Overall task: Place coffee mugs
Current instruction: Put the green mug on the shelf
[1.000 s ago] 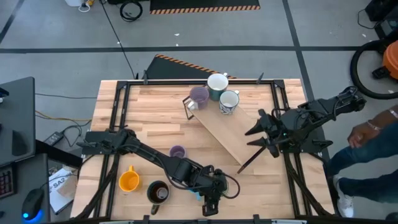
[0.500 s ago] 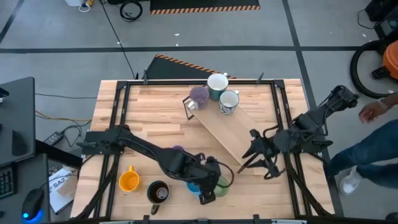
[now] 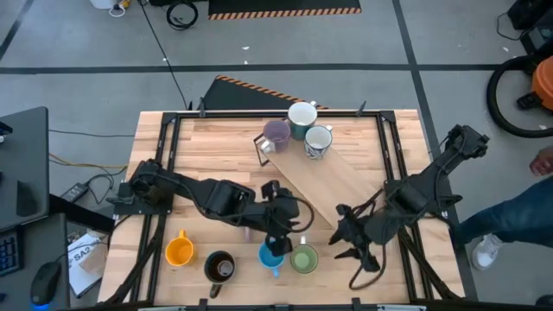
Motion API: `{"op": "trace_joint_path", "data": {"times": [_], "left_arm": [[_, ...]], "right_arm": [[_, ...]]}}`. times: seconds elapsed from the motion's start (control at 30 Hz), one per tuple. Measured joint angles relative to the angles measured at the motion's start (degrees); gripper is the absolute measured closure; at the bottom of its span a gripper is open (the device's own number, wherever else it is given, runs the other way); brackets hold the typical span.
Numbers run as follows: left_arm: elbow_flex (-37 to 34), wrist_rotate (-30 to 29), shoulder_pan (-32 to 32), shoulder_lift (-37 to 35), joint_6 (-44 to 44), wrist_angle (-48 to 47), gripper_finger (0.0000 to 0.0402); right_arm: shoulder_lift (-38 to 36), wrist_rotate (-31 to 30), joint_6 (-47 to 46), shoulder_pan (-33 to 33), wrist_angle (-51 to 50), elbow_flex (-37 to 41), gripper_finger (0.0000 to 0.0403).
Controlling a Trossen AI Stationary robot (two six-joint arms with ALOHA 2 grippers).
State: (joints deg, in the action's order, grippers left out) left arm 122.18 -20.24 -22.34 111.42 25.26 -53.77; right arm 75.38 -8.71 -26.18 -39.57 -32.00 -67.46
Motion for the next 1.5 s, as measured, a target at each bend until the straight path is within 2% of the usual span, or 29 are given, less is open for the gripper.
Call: {"op": "trace_joint_path", "data": {"times": [0.17, 0.3, 0.43, 0.53, 0.67, 0.8, 1.1, 1.5], "left_arm": [[-3.2, 3.9, 0.4, 0.1, -2.5, 4.5, 0.0339], [-4.8, 4.8, 0.2, -1.4, -3.3, 4.8, 0.0357], [-10.2, 3.8, -0.4, -6.7, -2.3, 4.1, 0.0367], [-17.3, 2.9, -0.1, -12.4, 0.0, 5.7, 0.0371], [-27.1, 0.4, 0.5, -20.9, 3.6, 10.0, 0.0372], [-33.7, -1.4, 1.1, -27.5, 6.3, 12.1, 0.0372], [-35.5, -7.9, 2.2, -35.6, 4.3, 12.7, 0.0372], [-35.5, -8.9, 3.7, -39.6, 2.2, 17.4, 0.0372]], "right_arm": [[7.7, -2.1, 2.9, -0.9, -3.4, -7.4, 0.0210], [11.9, -2.0, 3.5, -0.9, -3.8, -9.8, 0.0210], [15.4, -4.0, 7.0, -0.9, -3.2, -10.2, 0.0210], [18.4, -4.6, 8.6, -0.4, -2.6, -10.2, 0.0210], [22.1, 1.1, 9.5, 1.6, 0.6, -10.2, 0.0210], [24.9, 5.3, 9.7, 3.3, 0.8, -10.2, 0.0210], [27.6, 7.0, 13.2, 3.2, 3.4, -10.0, 0.0210], [29.8, 6.8, 14.6, 3.4, 4.2, -9.9, 0.0216]]}}
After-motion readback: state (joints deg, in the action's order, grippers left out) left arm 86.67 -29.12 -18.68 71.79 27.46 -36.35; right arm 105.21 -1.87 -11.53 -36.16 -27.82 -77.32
